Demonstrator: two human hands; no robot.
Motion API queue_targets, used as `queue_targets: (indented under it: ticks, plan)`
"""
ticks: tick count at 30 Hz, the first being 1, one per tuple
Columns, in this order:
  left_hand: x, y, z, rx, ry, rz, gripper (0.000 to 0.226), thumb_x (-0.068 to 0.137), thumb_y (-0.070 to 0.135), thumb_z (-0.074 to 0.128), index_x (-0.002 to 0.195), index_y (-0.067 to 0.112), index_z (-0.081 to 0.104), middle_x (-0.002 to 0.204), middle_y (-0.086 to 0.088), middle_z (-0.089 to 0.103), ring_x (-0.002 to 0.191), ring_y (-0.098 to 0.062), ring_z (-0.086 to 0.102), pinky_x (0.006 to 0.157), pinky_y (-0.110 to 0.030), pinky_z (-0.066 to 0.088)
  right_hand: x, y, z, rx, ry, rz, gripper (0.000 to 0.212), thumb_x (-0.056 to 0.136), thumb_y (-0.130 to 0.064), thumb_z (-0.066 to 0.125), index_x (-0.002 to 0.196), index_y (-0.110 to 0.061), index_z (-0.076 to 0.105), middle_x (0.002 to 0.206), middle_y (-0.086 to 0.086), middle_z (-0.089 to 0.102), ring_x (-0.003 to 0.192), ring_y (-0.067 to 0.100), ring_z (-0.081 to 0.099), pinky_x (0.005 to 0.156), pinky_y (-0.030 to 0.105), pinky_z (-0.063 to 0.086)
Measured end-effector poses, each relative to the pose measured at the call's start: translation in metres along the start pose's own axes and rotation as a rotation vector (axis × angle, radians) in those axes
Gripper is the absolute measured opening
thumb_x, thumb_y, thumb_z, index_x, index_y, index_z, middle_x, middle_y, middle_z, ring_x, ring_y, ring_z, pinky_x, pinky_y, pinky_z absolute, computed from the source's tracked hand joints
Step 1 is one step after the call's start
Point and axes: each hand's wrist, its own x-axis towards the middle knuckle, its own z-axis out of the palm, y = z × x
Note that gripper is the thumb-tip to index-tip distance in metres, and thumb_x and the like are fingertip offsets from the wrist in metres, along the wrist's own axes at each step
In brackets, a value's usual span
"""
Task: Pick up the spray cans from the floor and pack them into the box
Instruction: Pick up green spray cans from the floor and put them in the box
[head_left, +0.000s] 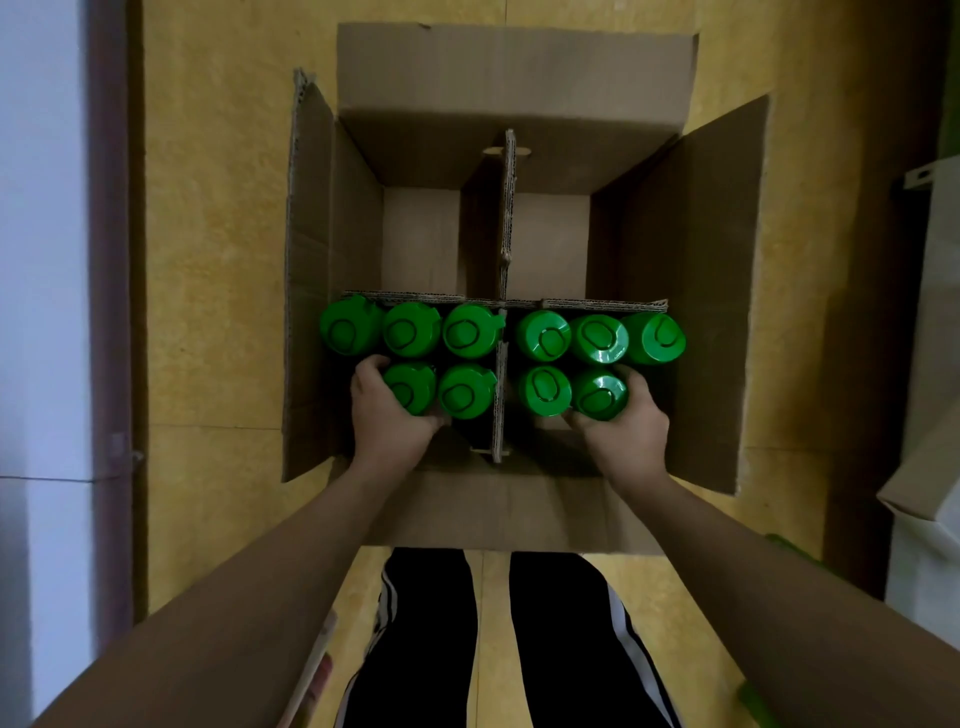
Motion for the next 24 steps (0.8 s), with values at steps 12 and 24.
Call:
queue_targets:
  ticks: [12,24]
  plan:
    - [-0.035,0.060,-0.042,0.091,-0.024,-0.018,0.107,0.066,0.015,0.092,0.152,0.022,0.029,0.153,-0.007,0.034,0.139,-0.027,0.038,0.112,-0.038,0.032,-0.030,-0.064,-0.044,-0.097,-0.041,0.035,0.091,0.075,-0.016,0.088,0.151,-0.017,0.038,0.138,0.009,0.059,0.128,0.027,0.055,0.105,0.036,0.046]
    - [-0.138,0.349,-0.222,0.196,0.024,0.434,0.069,0.086,0.038,0.077,0.145,0.024,0.045,0.143,-0.002,0.044,0.127,-0.025,0.048,0.096,-0.032,0.041,-0.128,-0.318,-0.218,-0.085,0.108,-0.296,0.081,0.083,-0.044,0.077,0.152,-0.023,0.041,0.144,0.004,0.056,0.128,0.024,0.055,0.101,0.037,0.051]
